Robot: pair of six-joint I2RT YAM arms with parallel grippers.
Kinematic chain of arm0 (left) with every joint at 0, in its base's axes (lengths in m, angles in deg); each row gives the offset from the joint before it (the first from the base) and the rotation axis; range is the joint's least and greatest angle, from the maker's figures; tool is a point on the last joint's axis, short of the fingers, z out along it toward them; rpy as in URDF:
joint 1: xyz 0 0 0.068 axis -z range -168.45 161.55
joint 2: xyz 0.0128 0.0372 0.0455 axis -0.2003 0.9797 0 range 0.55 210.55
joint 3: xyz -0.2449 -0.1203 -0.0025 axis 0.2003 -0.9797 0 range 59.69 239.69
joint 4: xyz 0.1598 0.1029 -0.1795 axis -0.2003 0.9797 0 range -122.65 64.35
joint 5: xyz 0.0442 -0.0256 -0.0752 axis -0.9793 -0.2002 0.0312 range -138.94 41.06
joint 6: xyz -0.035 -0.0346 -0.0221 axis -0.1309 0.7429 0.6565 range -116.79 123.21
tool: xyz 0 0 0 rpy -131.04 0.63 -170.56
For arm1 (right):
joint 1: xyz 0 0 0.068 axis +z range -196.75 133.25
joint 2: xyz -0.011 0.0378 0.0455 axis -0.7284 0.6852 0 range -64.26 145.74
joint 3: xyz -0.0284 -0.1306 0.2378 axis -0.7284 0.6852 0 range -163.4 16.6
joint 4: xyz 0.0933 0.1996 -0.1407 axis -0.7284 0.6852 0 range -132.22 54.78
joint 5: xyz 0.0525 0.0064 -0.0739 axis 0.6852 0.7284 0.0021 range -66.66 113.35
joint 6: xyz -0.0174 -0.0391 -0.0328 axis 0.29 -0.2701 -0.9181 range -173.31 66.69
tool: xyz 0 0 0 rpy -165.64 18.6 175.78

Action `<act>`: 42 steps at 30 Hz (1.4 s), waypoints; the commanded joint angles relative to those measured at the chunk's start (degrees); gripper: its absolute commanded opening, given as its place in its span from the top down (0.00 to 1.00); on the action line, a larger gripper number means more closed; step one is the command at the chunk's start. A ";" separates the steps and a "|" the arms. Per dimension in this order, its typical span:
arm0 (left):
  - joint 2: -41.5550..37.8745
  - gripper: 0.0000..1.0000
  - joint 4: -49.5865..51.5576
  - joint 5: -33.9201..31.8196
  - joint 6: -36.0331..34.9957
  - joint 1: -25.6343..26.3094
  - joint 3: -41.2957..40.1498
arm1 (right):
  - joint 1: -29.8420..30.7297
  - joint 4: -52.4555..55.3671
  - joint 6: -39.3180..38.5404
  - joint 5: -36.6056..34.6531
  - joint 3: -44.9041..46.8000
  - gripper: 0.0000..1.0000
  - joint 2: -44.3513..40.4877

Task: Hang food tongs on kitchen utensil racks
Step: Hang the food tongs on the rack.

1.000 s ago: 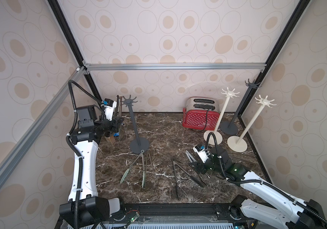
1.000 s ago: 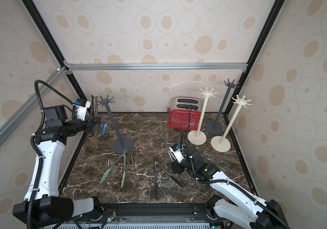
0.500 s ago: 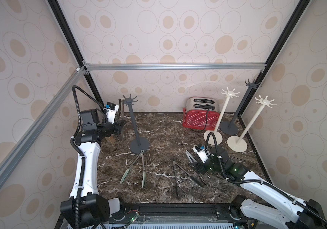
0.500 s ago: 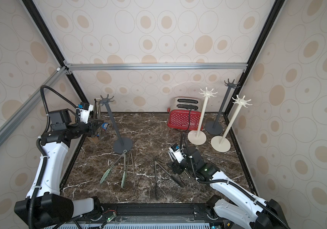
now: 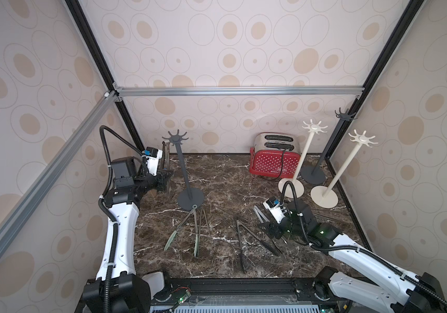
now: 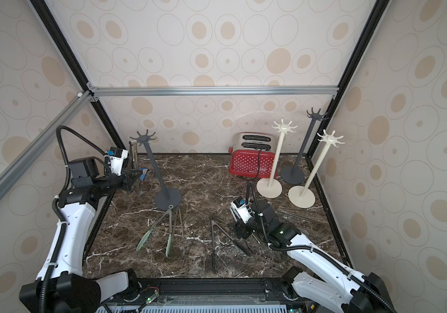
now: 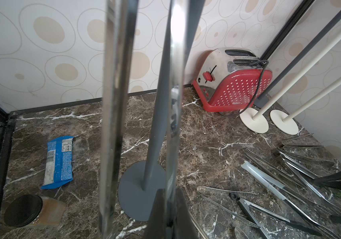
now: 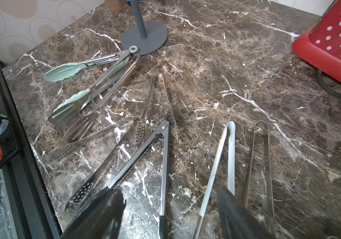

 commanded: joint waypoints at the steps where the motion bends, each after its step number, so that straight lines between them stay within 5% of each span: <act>1: -1.04 1.00 1.11 -0.35 -0.94 -0.27 -0.72 | -0.39 0.43 -0.46 0.60 -0.46 0.26 -1.08; 12: 0.31 1.00 1.92 -1.10 -1.68 -0.27 -1.23 | -0.39 0.34 -0.41 0.60 -0.28 0.26 -1.18; 20: 0.68 0.82 2.32 -1.05 -1.76 -0.14 -1.10 | -0.42 0.17 -0.49 0.82 -0.20 0.26 -0.99; 42: 2.38 0.82 2.25 0.21 -1.41 -0.20 2.69 | -0.40 0.03 -0.75 0.99 -0.64 0.26 -0.07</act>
